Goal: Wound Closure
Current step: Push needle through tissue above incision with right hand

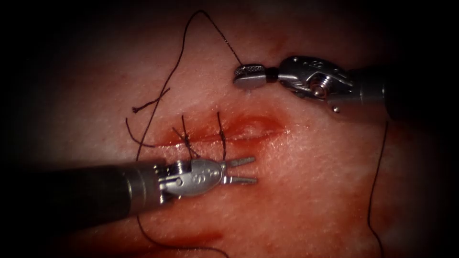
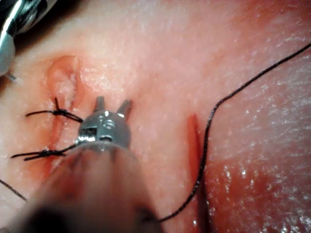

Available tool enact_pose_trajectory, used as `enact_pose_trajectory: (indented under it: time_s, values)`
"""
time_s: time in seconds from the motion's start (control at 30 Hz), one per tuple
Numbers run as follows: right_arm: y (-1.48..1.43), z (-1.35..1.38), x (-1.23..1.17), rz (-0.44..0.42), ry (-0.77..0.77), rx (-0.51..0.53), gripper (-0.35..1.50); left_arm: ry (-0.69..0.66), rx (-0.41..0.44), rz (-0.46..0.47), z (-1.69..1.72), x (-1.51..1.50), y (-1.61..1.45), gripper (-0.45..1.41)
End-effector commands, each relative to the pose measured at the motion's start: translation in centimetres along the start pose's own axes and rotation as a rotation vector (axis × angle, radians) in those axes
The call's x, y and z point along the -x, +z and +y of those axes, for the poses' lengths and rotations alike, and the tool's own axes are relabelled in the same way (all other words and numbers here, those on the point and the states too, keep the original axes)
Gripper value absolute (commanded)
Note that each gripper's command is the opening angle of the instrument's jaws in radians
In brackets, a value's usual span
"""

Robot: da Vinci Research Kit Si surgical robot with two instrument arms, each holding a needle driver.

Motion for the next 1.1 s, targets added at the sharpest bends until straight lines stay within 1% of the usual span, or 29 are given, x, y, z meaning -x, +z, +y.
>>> enact_pose_trajectory:
  time_s: [0.03, 0.07, 0.2, 0.3, 0.53, 0.7, 0.9, 0.97, 1.1]
  values:
    - [0.08, 0.03, 0.0, 0.011, -0.001, 0.001, -0.35, 0.0, 0.0, 0.0, 0.0, 0.01, 0.07, 0.19]
    - [0.08, 0.02, 0.0, 0.025, -0.005, 0.0, -0.35, 0.0, 0.0, 0.0, 0.0, 0.01, 0.07, 0.19]
    - [0.04, -0.06, 0.0, 0.059, -0.099, 0.001, -0.35, 0.001, 0.001, 0.001, 0.0, 0.02, 0.06, 0.19]
    - [0.0, -0.14, -0.09, 0.102, -0.199, 0.008, -0.35, 0.001, 0.001, 0.0, 0.0, 0.01, 0.06, 0.17]
    - [0.01, -0.2, -0.29, 0.121, -0.291, -0.002, -0.35, 0.001, 0.001, 0.0, 0.0, 0.01, 0.07, 0.17]
    - [0.0, -0.22, -0.32, 0.124, -0.322, 0.0, -0.35, 0.001, 0.001, 0.0, 0.0, 0.01, 0.07, 0.17]
    - [0.01, -0.21, -0.33, 0.124, -0.321, 0.001, -0.35, 0.0, 0.0, 0.0, 0.0, 0.01, 0.07, 0.17]
    - [0.04, -0.15, -0.36, 0.115, -0.226, -0.003, -0.35, 0.0, 0.0, 0.0, 0.0, 0.01, 0.08, 0.17]
    - [0.12, -0.05, -0.34, 0.08, -0.009, -0.022, -0.35, 0.0, -0.002, 0.0, 0.01, 0.0, 0.09, 0.17]
